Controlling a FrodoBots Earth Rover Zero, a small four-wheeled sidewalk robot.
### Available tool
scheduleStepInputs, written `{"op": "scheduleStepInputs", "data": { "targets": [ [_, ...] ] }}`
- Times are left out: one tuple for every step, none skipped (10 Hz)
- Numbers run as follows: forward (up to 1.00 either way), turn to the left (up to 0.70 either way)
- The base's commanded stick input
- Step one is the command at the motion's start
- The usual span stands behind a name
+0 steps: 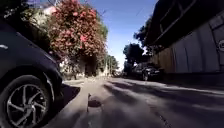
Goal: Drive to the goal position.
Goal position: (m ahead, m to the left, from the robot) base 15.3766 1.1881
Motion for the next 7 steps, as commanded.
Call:
{"op": "scheduleStepInputs", "data": {
  "targets": [
    [1.0, 0.18],
    [1.0, 0.18],
    [1.0, 0.18],
    [1.0, 0.18],
    [1.0, 0.18],
    [1.0, 0.18],
    [1.0, 0.18]
  ]
}}
